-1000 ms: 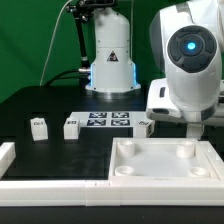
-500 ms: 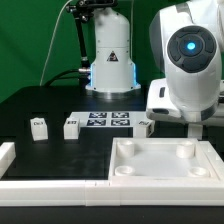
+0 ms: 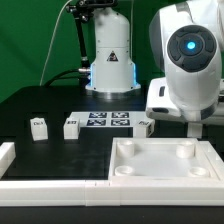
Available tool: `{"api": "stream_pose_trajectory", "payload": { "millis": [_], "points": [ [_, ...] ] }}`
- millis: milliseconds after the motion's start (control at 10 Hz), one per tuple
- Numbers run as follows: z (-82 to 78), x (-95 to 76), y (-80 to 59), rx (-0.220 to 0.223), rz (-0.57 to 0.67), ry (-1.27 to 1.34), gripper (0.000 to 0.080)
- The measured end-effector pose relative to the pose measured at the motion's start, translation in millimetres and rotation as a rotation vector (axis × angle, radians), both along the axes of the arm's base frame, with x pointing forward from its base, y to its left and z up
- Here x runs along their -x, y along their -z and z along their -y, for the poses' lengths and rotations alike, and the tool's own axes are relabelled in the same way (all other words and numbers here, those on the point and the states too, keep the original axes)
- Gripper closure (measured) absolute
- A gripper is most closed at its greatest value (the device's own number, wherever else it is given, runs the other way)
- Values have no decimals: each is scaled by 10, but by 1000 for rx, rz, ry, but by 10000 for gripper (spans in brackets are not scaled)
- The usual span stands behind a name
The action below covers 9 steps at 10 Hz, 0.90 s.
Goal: Assemble one leg
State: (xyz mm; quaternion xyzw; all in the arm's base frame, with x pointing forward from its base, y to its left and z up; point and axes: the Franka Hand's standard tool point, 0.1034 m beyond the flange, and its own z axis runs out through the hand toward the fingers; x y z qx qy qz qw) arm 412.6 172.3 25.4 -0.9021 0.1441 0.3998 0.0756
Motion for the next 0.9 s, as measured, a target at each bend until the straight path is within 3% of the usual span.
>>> {"api": "stream_pose_trajectory", "payload": {
  "millis": [200,400,600,700,800,900],
  "points": [
    [84,-66,-306,-13,-23,0,509],
    [114,-151,-454,-9,-9,11,509],
    [110,-151,-432,-7,-2,13,509],
    [77,-265,-399,11,109,27,509],
    [90,-267,-388,27,185,23,509],
    [165,-310,-285,60,286,9,509]
  ]
}}
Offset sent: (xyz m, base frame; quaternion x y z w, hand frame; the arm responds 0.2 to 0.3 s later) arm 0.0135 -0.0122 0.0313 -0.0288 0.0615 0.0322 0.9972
